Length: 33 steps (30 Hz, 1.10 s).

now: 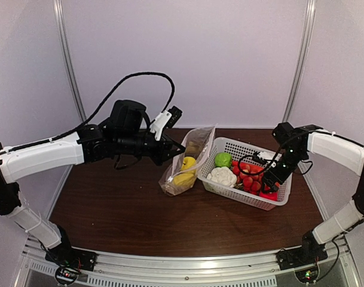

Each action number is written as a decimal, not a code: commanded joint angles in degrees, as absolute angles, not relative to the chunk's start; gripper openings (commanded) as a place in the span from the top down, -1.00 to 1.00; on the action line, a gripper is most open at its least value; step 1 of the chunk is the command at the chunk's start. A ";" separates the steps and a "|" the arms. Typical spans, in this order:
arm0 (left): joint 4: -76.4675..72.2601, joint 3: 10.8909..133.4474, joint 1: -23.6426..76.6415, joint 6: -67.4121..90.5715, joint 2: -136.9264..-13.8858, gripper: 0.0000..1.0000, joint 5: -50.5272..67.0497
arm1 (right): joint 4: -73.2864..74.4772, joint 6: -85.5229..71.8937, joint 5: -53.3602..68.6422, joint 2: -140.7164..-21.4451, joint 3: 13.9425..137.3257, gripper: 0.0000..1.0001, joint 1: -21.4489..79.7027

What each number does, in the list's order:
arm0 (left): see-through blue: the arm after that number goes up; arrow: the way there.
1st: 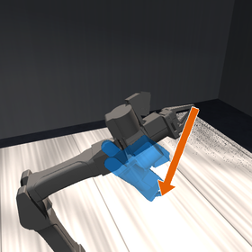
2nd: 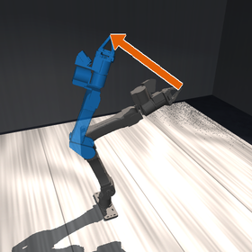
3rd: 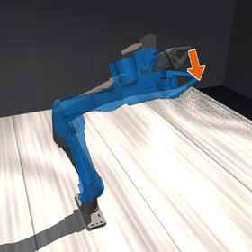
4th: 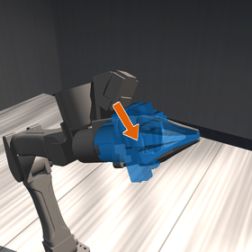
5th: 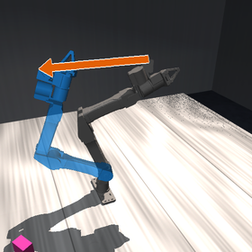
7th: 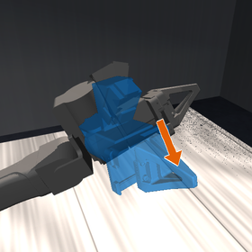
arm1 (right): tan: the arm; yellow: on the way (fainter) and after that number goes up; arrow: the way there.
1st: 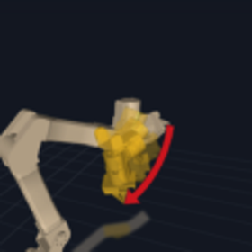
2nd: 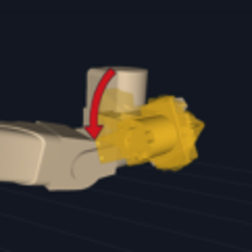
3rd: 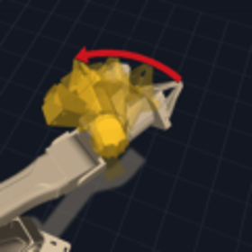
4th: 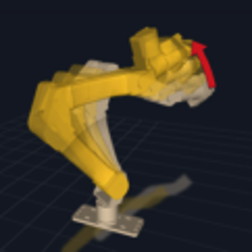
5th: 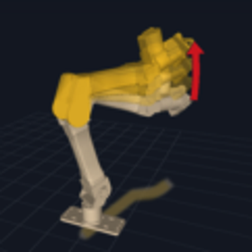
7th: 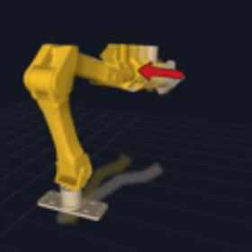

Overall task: Place the food in the zip-top bag and seal the zipper
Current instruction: Pick up the fake vegetable from the bin.

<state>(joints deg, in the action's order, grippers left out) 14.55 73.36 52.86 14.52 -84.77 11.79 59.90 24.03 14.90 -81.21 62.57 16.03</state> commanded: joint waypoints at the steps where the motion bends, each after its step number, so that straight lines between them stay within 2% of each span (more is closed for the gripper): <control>1: 11.76 72.51 52.47 14.99 -83.18 1.00 12.40 | 62.17 24.78 13.81 -83.44 61.95 -0.89 16.08; 11: 12.13 72.59 52.43 15.00 -82.85 1.00 11.75 | 65.20 26.54 14.78 -87.39 61.09 -0.87 16.17; 19: 12.28 72.57 52.43 14.98 -82.68 1.00 11.54 | 66.85 25.99 14.37 -86.85 63.51 -0.50 16.17; 28: 12.36 72.51 52.47 14.77 -83.10 1.00 11.29 | 70.14 25.69 14.16 -82.10 73.82 -0.42 16.14; 33: 12.04 72.42 52.47 14.32 -83.61 1.00 11.75 | 69.47 26.98 22.43 -79.62 77.87 -0.37 16.17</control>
